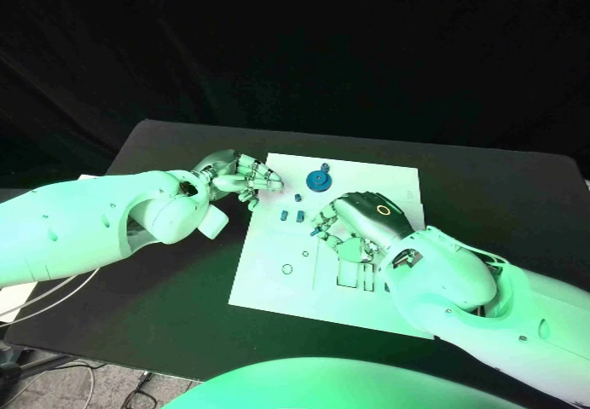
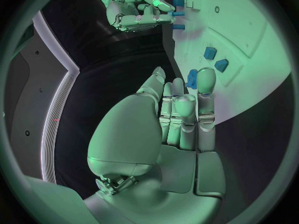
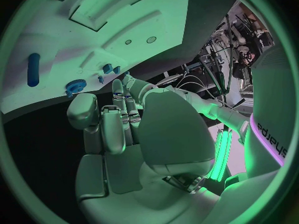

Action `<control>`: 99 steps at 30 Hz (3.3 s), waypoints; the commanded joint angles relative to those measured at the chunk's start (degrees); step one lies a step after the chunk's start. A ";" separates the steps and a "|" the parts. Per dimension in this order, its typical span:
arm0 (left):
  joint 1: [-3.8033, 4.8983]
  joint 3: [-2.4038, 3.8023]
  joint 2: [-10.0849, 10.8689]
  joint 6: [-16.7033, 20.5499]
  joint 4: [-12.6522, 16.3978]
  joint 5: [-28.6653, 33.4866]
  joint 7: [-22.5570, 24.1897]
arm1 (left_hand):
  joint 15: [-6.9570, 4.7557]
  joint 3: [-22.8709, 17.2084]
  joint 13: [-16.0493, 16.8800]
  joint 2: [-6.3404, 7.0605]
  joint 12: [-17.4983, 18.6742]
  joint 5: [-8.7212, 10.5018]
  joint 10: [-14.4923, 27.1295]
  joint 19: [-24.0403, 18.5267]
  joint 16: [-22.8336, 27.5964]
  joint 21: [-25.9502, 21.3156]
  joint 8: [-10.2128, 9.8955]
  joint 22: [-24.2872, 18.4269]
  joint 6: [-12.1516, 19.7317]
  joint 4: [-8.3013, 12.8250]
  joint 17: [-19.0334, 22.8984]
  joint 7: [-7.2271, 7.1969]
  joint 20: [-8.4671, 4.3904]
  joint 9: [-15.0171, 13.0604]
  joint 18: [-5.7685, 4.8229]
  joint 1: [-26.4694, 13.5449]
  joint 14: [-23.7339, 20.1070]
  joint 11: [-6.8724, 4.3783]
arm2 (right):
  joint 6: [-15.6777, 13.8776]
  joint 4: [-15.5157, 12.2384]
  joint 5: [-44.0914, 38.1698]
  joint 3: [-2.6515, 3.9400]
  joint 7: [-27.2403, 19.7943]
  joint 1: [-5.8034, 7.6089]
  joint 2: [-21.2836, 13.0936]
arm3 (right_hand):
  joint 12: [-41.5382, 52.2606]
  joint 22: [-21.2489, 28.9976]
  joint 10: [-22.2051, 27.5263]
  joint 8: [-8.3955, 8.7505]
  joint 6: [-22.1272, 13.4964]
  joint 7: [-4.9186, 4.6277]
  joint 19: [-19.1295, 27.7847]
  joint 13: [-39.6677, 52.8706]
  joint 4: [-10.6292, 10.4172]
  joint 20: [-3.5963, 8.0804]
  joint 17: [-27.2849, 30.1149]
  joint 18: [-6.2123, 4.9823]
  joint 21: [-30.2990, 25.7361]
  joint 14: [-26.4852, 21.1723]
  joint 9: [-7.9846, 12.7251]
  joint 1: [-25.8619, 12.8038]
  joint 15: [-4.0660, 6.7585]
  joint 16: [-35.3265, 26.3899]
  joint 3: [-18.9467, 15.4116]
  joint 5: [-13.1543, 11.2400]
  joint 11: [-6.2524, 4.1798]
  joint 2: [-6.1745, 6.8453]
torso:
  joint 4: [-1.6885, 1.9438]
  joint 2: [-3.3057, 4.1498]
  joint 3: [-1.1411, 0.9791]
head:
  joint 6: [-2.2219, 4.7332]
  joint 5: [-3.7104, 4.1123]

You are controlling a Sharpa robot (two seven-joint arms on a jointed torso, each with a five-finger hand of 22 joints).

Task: Assemble the parts on the task board

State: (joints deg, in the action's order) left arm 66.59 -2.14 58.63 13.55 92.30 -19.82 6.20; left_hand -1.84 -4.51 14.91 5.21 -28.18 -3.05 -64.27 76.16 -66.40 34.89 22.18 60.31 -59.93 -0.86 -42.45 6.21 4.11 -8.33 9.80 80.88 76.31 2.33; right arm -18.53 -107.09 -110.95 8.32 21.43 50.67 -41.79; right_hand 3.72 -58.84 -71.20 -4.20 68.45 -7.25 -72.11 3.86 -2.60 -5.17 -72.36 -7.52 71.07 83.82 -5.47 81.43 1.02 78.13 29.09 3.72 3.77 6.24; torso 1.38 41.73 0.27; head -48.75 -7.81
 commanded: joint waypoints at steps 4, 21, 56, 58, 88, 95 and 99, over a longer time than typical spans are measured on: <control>0.50 0.08 0.11 0.49 -0.34 5.63 2.36 | 0.07 0.20 0.01 -0.08 -0.17 0.25 0.47 -0.13 0.36 -0.61 0.40 -0.21 0.61 0.14 0.27 0.11 0.03 -0.03 -0.59 0.49 -0.13 0.03 | 7.12 0.88 -6.62 -1.94 2.37 1.63 1.37 | 0.18 -0.14 -0.34 -0.10 0.39 0.15 -0.41 -0.03 0.28 -0.07 -0.07 1.13 0.29 3.08 -0.01 -0.56 -0.18 0.30 0.00 -0.02 -0.11 -0.16 | 0.09 0.00 -0.03 | -0.71 -0.48; 0.83 0.09 -0.11 2.95 -0.26 11.59 4.30 | 0.25 0.56 -0.10 -0.24 -0.05 0.25 0.91 -0.47 0.54 -1.56 0.49 -0.64 1.15 -0.10 0.54 0.34 0.15 0.05 -0.50 0.24 -0.38 0.26 | 10.16 3.37 -7.39 -3.93 2.15 2.67 4.33 | 0.15 -0.16 -0.33 -0.05 0.33 0.19 -0.40 -0.05 0.27 -0.06 0.01 1.13 0.29 3.06 -0.02 -0.66 -0.16 0.26 0.06 0.18 -0.13 -0.36 | 0.04 0.14 -0.09 | -1.25 -1.27; 0.88 0.09 -0.82 2.37 -0.21 12.39 4.63 | 0.30 0.74 -0.11 -0.36 -0.09 0.25 0.96 -0.50 0.49 -1.59 0.60 -0.63 1.25 -0.27 0.44 0.36 0.20 0.06 -0.50 0.05 -0.39 0.29 | 11.04 4.30 -6.12 -4.58 1.23 2.55 5.59 | 0.11 -0.01 -0.27 0.00 0.26 0.16 -0.31 -0.06 0.27 -0.06 0.19 1.11 0.20 3.03 -0.02 -0.80 -0.17 0.16 0.01 0.28 -0.11 -0.32 | -0.01 0.05 -0.11 | -1.25 -1.65; 0.88 0.09 -0.84 2.38 -0.22 12.39 4.68 | 0.30 0.74 -0.11 -0.36 -0.09 0.25 0.96 -0.50 0.49 -1.59 0.60 -0.63 1.25 -0.27 0.44 0.36 0.20 0.06 -0.50 0.05 -0.39 0.29 | 11.12 4.30 -6.11 -4.60 1.19 2.55 5.63 | 0.11 -0.01 -0.27 0.00 0.26 0.16 -0.31 -0.06 0.27 -0.06 0.19 1.11 0.20 3.03 -0.02 -0.80 -0.17 0.16 0.01 0.28 -0.11 -0.32 | -0.02 0.06 -0.11 | -1.25 -1.56; 0.88 0.09 -0.89 1.88 -0.20 12.40 4.80 | 0.30 0.71 -0.12 -0.49 -0.11 0.25 0.99 -0.51 0.44 -1.61 0.66 -0.63 1.30 -0.24 0.37 0.33 0.21 0.06 -0.49 0.20 -0.38 0.27 | 12.86 4.91 -6.51 -4.90 1.61 2.56 6.09 | 0.10 0.20 -0.25 0.03 0.21 0.16 -0.19 -0.07 0.31 -0.06 0.30 1.06 0.07 3.00 -0.02 -0.84 -0.17 0.09 0.02 0.34 -0.11 -0.36 | 0.01 0.07 -0.14 | -1.25 -1.66; 0.88 0.09 -0.89 1.70 -0.22 12.37 4.73 | 0.30 0.71 -0.12 -0.49 -0.11 0.25 0.99 -0.51 0.44 -1.61 0.66 -0.63 1.30 -0.24 0.37 0.33 0.21 0.06 -0.49 0.20 -0.38 0.27 | 13.33 4.99 -6.63 -4.91 1.71 2.57 6.13 | 0.10 0.24 -0.26 0.04 0.21 0.15 -0.16 -0.06 0.32 -0.06 0.30 1.05 0.04 3.00 -0.03 -0.85 -0.17 0.09 0.04 0.37 -0.11 -0.43 | -0.02 0.06 -0.11 | -1.25 -1.69; 0.88 0.08 -0.90 1.66 -0.22 12.36 4.71 | 0.30 0.71 -0.12 -0.49 -0.11 0.25 0.99 -0.51 0.44 -1.61 0.66 -0.63 1.30 -0.24 0.37 0.33 0.21 0.06 -0.49 0.20 -0.38 0.27 | 13.72 5.01 -6.48 -4.91 1.60 2.57 6.20 | 0.11 0.22 -0.27 0.03 0.21 0.15 -0.17 -0.06 0.33 -0.06 0.29 1.06 0.05 3.01 -0.03 -0.87 -0.17 0.10 0.04 0.37 -0.11 -0.44 | -0.05 0.04 -0.11 | -1.25 -1.71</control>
State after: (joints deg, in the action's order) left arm 67.40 -2.11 57.84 16.21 91.95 -7.71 10.26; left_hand -1.64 -4.20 14.87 5.21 -28.17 -3.05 -63.67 75.95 -66.16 33.62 22.58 59.72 -59.14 -1.17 -41.98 6.62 4.31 -8.28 9.80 80.88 76.10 2.55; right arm -6.35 -102.10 -116.81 3.45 22.91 53.29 -35.65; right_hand 3.72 -58.65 -71.21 -3.98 68.33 -7.12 -72.14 3.87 -2.60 -5.13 -72.11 -7.53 71.02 83.82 -5.43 81.04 1.02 78.11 29.08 3.90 3.78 5.99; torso 1.37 41.78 0.14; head -50.00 -9.49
